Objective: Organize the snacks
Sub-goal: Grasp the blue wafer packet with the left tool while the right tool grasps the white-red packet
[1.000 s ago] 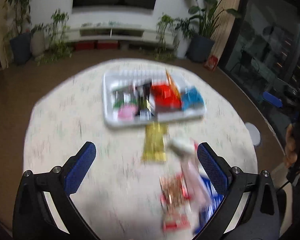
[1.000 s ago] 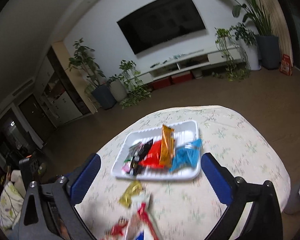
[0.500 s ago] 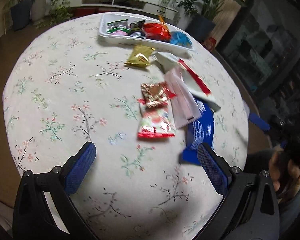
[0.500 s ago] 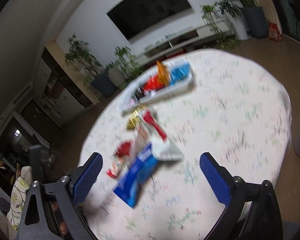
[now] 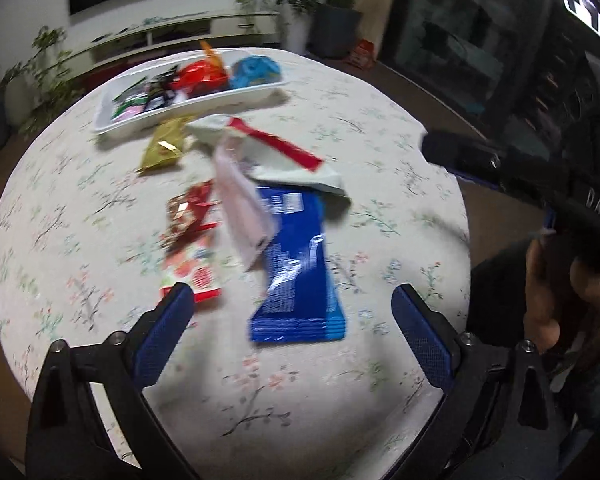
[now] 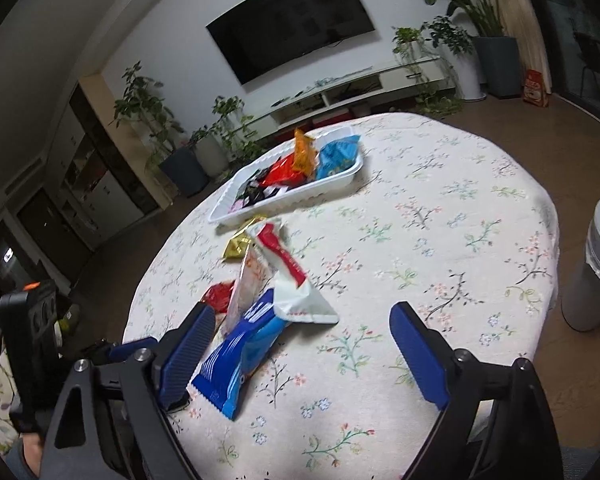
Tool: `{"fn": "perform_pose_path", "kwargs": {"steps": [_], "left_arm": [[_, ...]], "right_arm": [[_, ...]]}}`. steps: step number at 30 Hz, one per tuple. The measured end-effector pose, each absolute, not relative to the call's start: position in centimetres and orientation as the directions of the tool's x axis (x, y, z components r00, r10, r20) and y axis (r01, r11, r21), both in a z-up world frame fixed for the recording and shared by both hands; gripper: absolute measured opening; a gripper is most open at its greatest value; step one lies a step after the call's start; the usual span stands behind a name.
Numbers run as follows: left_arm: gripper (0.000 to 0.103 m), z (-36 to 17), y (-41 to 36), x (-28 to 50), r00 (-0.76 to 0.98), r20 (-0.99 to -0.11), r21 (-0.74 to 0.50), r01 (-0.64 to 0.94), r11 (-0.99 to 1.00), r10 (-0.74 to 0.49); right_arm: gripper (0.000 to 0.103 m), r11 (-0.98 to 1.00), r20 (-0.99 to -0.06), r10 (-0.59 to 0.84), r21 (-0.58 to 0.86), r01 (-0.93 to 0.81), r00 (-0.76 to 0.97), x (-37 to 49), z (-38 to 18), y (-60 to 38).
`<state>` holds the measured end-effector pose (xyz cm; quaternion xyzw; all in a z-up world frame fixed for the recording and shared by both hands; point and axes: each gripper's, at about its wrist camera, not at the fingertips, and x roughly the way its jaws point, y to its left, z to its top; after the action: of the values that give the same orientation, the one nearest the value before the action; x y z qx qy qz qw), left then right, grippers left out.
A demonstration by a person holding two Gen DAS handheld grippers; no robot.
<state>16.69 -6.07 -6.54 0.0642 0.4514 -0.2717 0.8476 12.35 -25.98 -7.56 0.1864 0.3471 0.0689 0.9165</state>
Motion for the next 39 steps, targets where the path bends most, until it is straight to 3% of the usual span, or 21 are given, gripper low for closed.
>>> {"fn": "perform_pose_path", "kwargs": {"steps": [5, 11, 14, 32, 37, 39], "left_arm": [[0.057, -8.3, -8.3, 18.4, 0.39, -0.839, -0.145, 0.514, 0.845, -0.381], [0.056, -9.4, -8.9, 19.7, 0.377, -0.853, -0.147, 0.489, 0.86, -0.361], [0.04, -9.9, -8.9, 19.8, 0.372, -0.858, -0.146, 0.485, 0.862, -0.354], [0.036, -9.7, -7.0, 18.9, 0.376, -0.848, -0.185, 0.452, 0.873, -0.374], [0.036, -9.5, -6.2, 17.8, 0.371, -0.848, -0.191, 0.451, 0.872, -0.378], [0.036, -9.5, -5.8, 17.3, 0.371, -0.847, -0.194, 0.45, 0.872, -0.38]], "right_arm": [[0.091, 0.916, -0.6, 0.25, 0.402, 0.016, 0.76, 12.4, -7.0, -26.6], [0.091, 0.911, -0.591, 0.248, 0.413, 0.023, 0.767, 12.3, -6.9, -27.2], [0.09, 0.91, -0.591, 0.251, 0.414, 0.022, 0.766, 12.4, -7.0, -27.3], [0.09, 0.897, -0.585, 0.257, 0.44, 0.035, 0.769, 12.2, -6.9, -28.2], [0.09, 0.935, -0.623, 0.224, 0.354, 0.015, 0.749, 13.6, -6.1, -27.6], [0.09, 0.968, -0.676, 0.194, 0.248, -0.028, 0.711, 15.4, -6.1, -26.4]]}}
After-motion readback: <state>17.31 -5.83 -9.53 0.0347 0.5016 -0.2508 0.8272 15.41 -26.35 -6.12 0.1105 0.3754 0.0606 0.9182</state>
